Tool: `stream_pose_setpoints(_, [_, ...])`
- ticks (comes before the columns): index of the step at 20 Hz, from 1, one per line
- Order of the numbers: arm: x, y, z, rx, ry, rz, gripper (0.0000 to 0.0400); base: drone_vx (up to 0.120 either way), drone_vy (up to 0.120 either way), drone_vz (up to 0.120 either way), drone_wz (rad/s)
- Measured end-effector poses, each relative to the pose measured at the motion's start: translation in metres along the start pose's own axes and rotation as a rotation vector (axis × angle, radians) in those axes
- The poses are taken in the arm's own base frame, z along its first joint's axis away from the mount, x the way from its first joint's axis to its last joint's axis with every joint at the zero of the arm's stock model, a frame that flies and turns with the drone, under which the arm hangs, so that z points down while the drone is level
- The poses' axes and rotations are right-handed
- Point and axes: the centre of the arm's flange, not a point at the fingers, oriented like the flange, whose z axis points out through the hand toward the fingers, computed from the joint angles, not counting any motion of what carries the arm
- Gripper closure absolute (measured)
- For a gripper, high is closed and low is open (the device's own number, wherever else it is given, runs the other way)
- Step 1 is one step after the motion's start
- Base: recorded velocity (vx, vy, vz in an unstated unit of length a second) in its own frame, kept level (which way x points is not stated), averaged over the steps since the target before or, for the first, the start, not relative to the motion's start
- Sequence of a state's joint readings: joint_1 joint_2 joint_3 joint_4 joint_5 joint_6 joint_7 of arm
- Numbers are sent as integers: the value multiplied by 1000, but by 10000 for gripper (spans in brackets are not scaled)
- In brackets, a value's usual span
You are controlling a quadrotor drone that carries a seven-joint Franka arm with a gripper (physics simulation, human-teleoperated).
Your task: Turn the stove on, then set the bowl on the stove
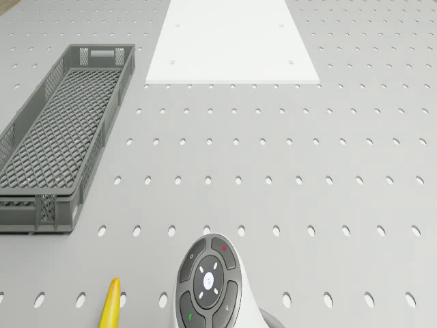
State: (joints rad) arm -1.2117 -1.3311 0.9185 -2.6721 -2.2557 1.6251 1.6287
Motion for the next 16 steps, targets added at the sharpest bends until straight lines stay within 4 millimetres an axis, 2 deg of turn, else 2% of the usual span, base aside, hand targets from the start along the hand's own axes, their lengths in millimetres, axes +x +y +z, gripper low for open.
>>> stream_pose_setpoints(16, [4, 4, 23, 0, 0, 0, 0, 0, 0, 0, 0])
